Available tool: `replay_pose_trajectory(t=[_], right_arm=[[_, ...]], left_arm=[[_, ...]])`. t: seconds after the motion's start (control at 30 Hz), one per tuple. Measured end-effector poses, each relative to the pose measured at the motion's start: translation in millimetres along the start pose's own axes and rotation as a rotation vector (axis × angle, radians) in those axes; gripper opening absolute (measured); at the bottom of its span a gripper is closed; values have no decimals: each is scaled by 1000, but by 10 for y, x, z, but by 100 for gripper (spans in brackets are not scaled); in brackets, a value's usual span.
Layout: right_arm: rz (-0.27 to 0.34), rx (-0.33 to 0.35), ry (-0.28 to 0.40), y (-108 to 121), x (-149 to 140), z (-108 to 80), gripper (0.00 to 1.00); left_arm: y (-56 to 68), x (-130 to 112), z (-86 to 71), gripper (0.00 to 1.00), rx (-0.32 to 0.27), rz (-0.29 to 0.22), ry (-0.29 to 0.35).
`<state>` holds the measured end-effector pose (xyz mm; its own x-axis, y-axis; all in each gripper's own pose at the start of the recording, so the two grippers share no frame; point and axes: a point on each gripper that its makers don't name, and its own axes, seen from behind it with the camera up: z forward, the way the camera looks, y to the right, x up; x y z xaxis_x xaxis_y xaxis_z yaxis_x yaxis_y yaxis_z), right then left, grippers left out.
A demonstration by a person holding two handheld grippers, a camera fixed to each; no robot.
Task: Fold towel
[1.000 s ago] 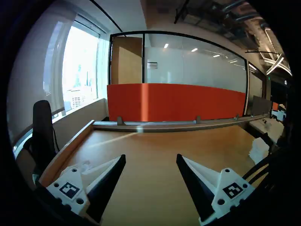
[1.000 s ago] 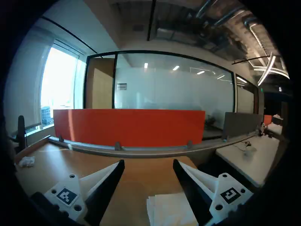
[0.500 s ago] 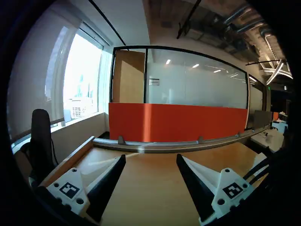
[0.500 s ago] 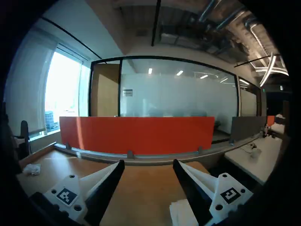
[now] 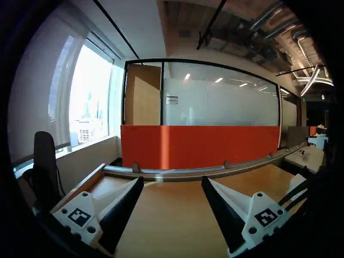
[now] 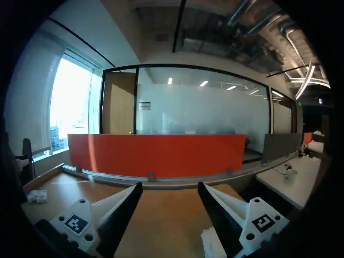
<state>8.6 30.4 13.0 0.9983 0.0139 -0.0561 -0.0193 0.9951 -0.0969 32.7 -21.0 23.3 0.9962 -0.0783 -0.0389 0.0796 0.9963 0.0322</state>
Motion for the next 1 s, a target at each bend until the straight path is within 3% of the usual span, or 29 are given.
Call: replay_pose_trajectory(t=[0.4, 0.77, 1.0], right_arm=[[26, 30, 15, -225, -10, -62, 100], [75, 33, 7, -322, -376, -83, 100], [64, 41, 22, -389, -599, -83, 100]], left_arm=[[159, -318, -103, 100, -9, 86, 37], [78, -948, -113, 100, 49, 61, 72], [94, -1382, -87, 100, 50, 53, 80]])
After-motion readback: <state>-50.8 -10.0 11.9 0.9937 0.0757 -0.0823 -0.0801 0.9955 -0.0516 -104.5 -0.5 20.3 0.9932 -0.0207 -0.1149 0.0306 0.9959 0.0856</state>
